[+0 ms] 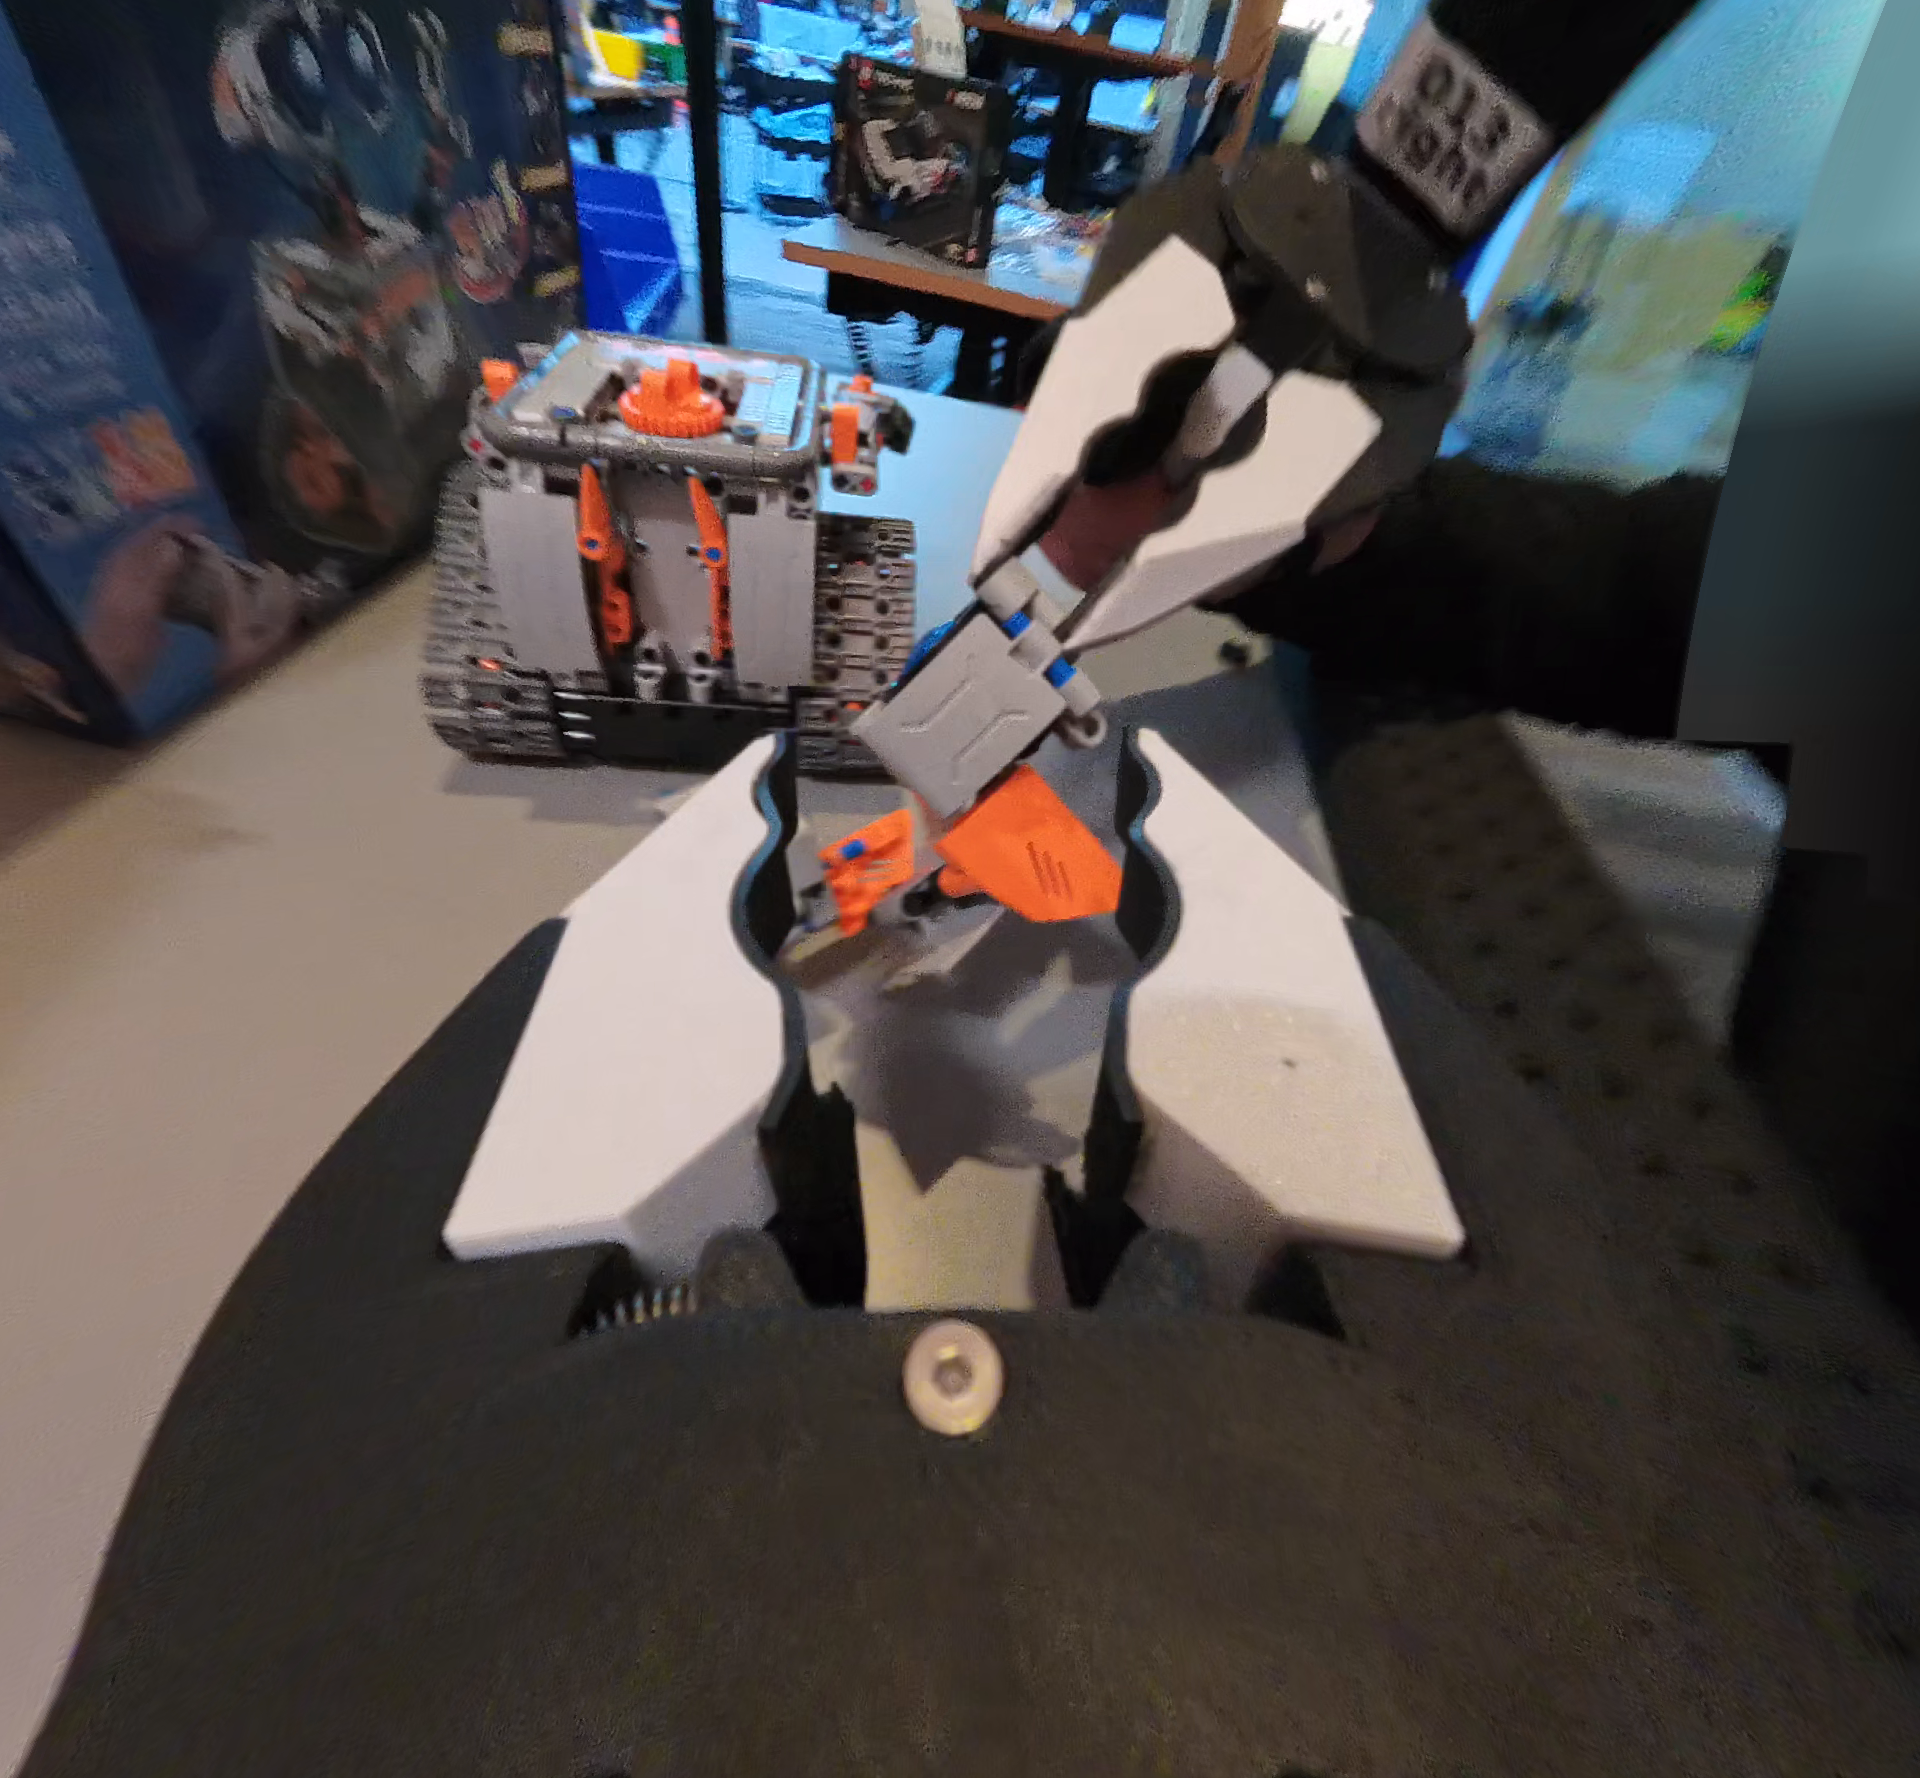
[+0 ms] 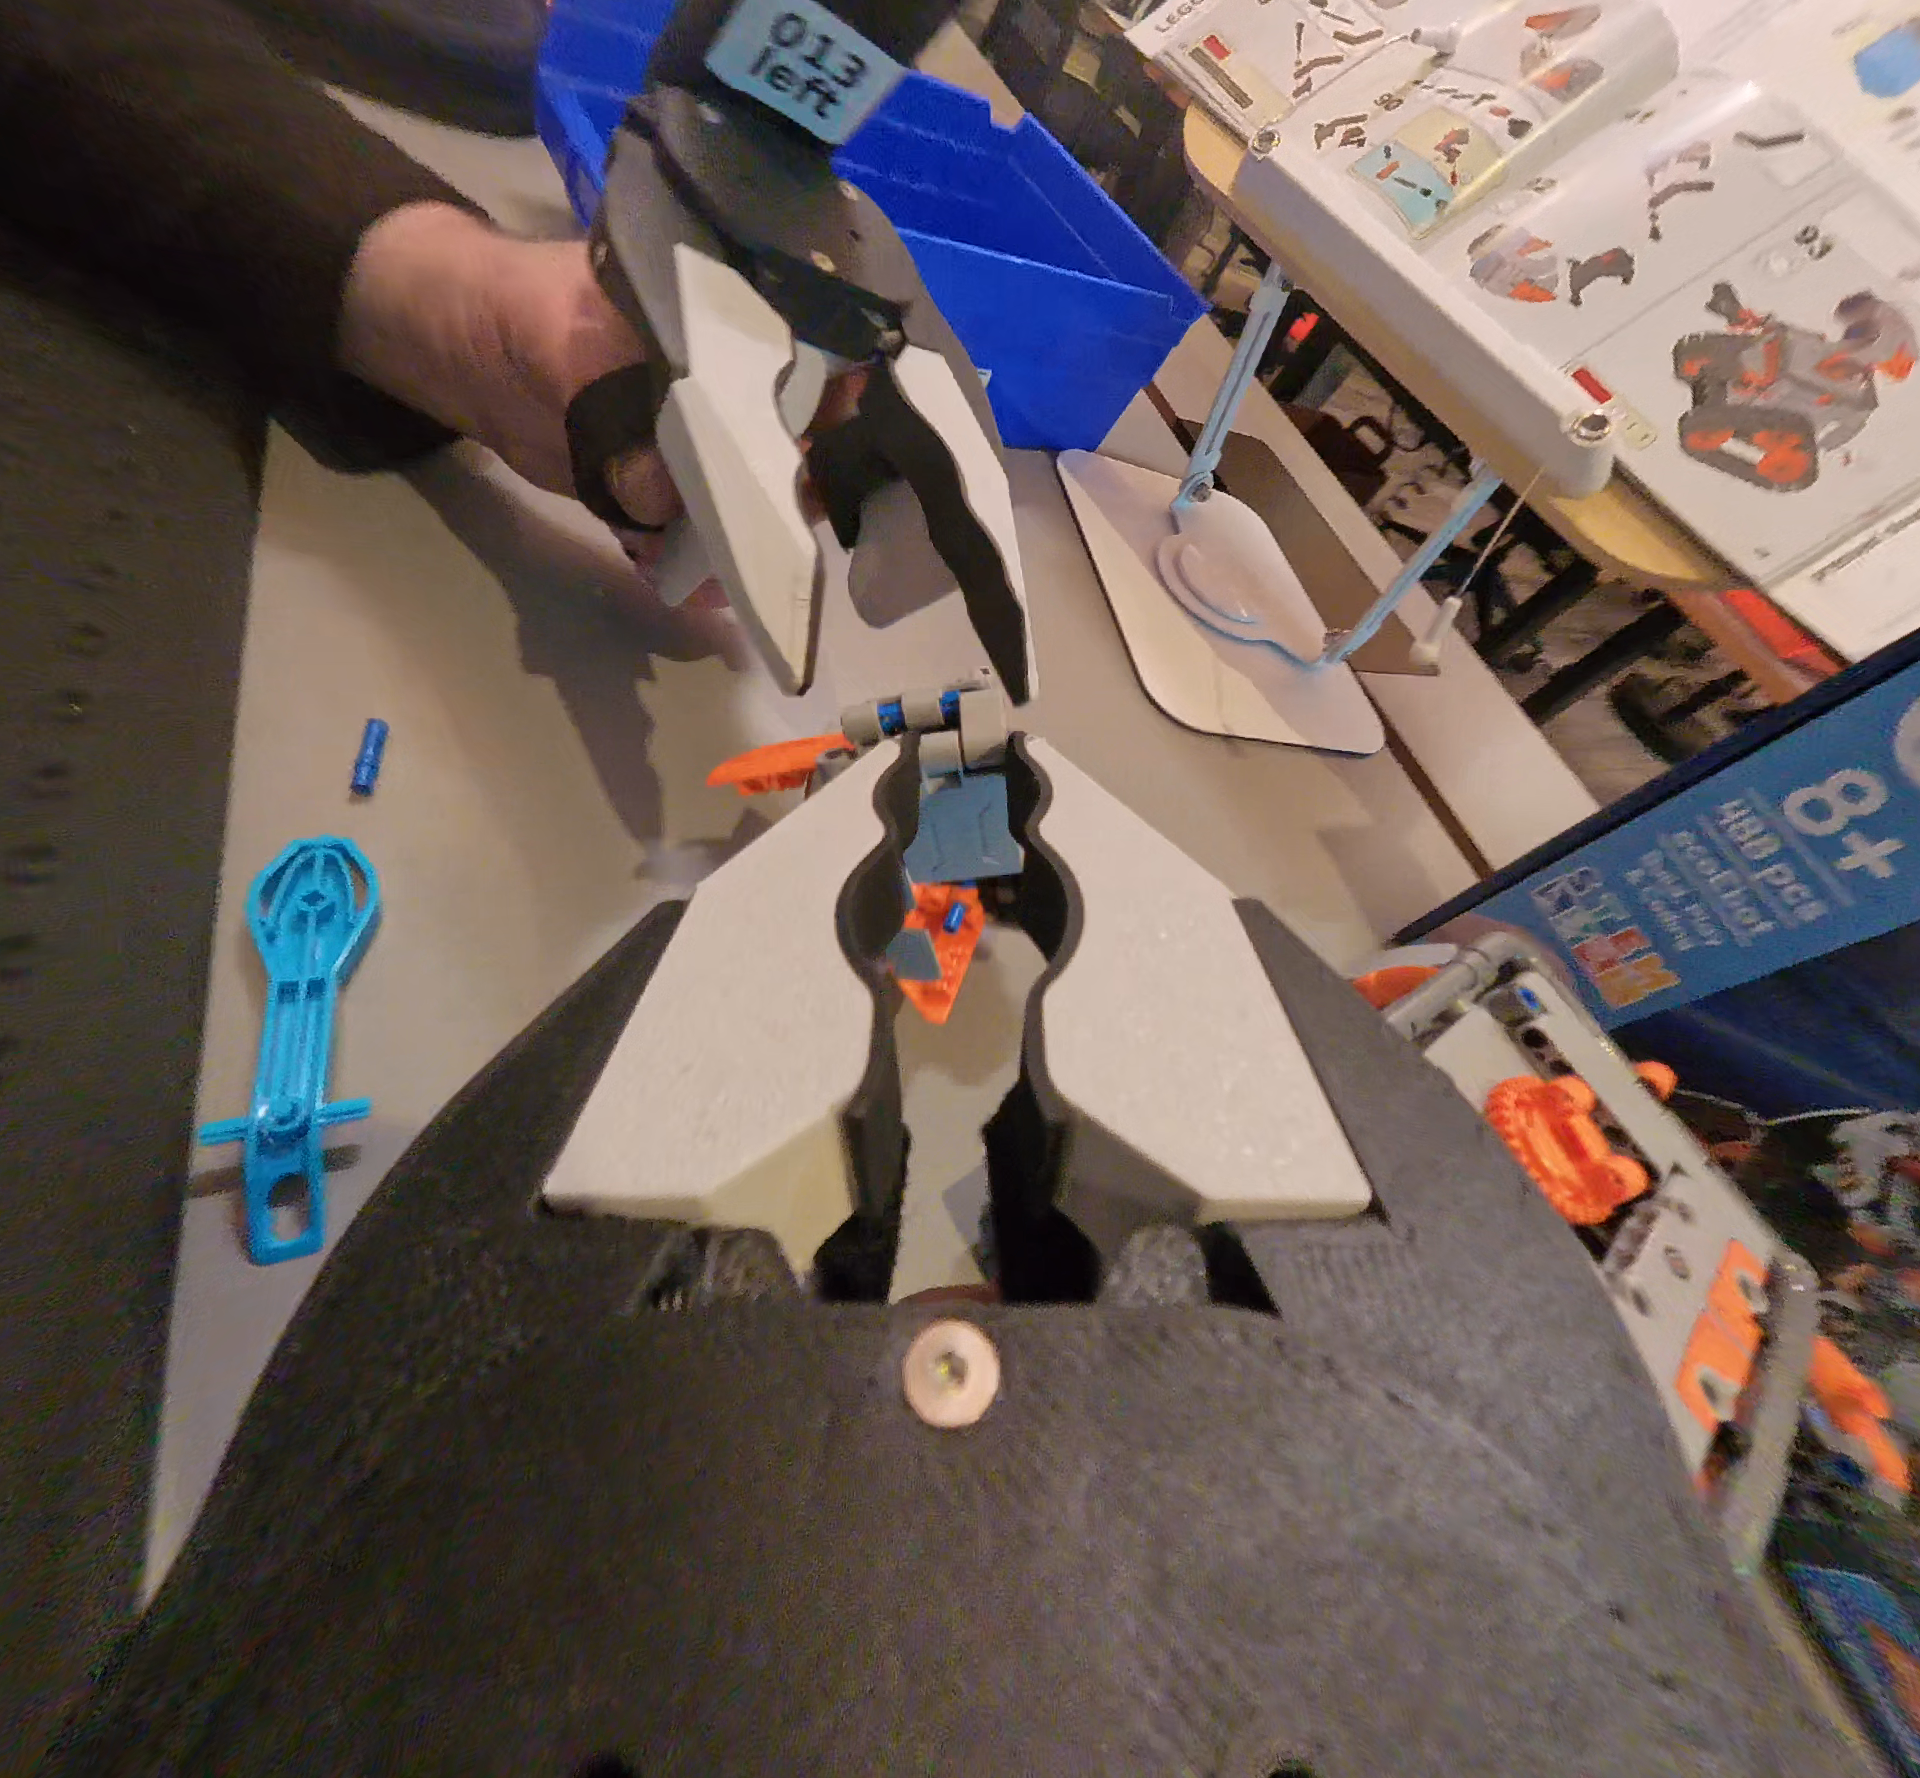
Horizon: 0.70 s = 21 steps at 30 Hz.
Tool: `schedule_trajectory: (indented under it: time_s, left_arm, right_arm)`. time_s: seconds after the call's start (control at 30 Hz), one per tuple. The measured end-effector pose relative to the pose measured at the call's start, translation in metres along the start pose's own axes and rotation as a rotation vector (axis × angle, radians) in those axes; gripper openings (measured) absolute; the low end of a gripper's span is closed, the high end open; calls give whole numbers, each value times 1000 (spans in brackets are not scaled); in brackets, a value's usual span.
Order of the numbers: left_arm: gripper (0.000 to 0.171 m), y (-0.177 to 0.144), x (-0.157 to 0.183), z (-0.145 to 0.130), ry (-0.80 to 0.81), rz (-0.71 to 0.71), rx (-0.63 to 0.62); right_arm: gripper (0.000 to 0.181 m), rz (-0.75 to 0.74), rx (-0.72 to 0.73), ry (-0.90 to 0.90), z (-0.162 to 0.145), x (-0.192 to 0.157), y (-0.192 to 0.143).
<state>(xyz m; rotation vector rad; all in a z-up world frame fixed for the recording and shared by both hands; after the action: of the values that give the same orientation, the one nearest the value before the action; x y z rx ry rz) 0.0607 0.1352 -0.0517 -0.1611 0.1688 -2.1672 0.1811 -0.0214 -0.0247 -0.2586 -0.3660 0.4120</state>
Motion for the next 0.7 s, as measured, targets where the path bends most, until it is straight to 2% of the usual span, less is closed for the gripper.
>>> schedule_trajectory:
  time_s: [0.17,0.33,0.57,0.7]
  left_arm:
    - [46,8,18,2,280,123,-95]
    - [31,8,19,0,293,104,-91]
    - [30,9,22,-1,317,96,-110]
    - [36,9,24,-2,330,91,-117]
  right_arm:
    - [13,51,20,90,-2,3,1]
    - [13,75,11,111,-4,2,5]
    - [13,76,-11,102,-4,-2,7]
    - [13,71,-17,112,-4,-1,7]
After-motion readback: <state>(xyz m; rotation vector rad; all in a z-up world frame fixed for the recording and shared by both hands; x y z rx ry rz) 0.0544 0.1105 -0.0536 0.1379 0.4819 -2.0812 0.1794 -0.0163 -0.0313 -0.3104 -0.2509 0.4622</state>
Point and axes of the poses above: each gripper's, where its closed fingertips meet, y out along the fingers, z out of its top, x = y × z across the jaws, the point moved 10 cm from there along -y, back along the fingers, and after that the axes turned 5 degrees about y, right-handed, at the moved point
